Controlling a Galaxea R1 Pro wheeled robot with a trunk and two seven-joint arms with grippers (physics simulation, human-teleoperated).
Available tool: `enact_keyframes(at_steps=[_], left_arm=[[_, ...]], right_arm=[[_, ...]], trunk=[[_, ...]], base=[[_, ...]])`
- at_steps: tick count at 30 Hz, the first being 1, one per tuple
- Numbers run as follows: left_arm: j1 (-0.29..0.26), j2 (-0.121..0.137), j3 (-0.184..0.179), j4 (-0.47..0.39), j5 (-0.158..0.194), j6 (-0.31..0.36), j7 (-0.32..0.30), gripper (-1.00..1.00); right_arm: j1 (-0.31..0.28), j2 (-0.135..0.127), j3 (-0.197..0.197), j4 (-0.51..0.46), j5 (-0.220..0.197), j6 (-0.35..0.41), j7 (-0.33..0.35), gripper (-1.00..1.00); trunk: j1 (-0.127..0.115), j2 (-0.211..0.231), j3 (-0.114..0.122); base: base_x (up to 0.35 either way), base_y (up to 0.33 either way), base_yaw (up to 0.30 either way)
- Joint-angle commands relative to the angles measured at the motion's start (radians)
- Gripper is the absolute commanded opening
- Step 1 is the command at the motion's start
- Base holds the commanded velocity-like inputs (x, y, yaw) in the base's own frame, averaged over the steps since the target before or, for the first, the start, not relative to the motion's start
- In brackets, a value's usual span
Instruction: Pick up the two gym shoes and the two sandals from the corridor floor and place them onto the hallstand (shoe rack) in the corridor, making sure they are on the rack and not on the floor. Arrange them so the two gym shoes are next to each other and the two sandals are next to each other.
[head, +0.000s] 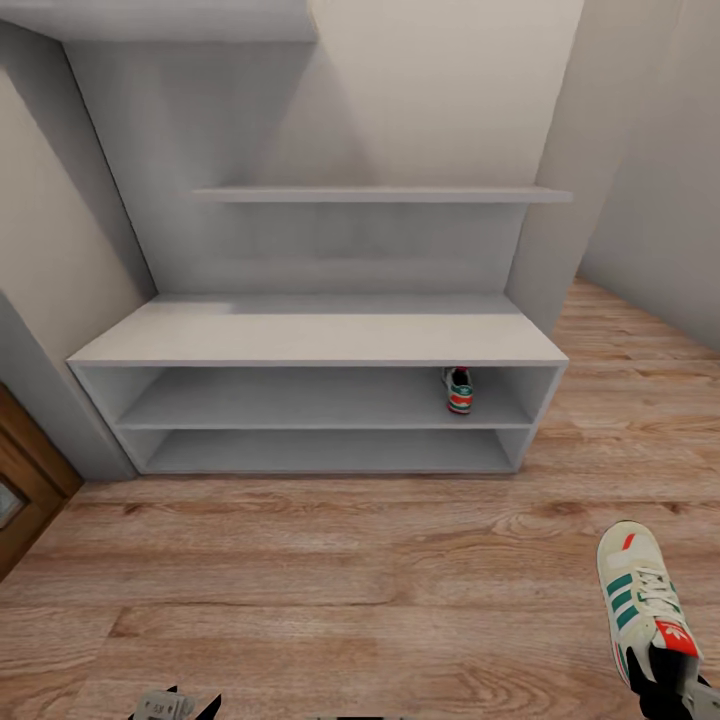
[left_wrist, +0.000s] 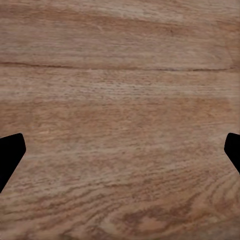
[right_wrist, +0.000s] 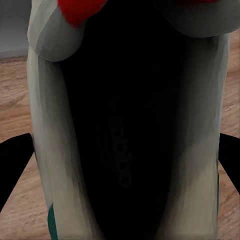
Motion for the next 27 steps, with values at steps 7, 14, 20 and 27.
enact_keyframes(at_steps=[7,14,20,27], left_arm=[[-0.001,0.000,0.004,0.001,0.000,-0.002,-0.007,1.00],[0.001,-0.002,0.003,0.006,0.000,-0.038,-0.017,1.00],[0.001,0.002,0.019,0.068,0.005,-0.123,-0.019,1.00],[0.001,-0.009,0.056,0.110,0.013,-0.243,-0.016,1.00]], right_arm=[[-0.001,0.000,-0.006,0.000,0.001,-0.003,0.008,-1.00],[-0.001,0.001,-0.005,-0.001,0.000,-0.003,0.008,-1.00],[-0.001,0.011,-0.004,-0.003,0.000,-0.001,0.008,-1.00],[-0.001,0.035,-0.004,0.013,0.003,0.001,0.008,-1.00]], trunk=[[0.000,0.000,-0.001],[0.000,0.000,-0.001],[0.000,0.000,-0.001],[0.000,0.000,-0.001]], base=[[-0.001,0.003,0.000],[0.000,0.000,0.000],[0.000,0.000,0.000],[0.000,0.000,0.000]])
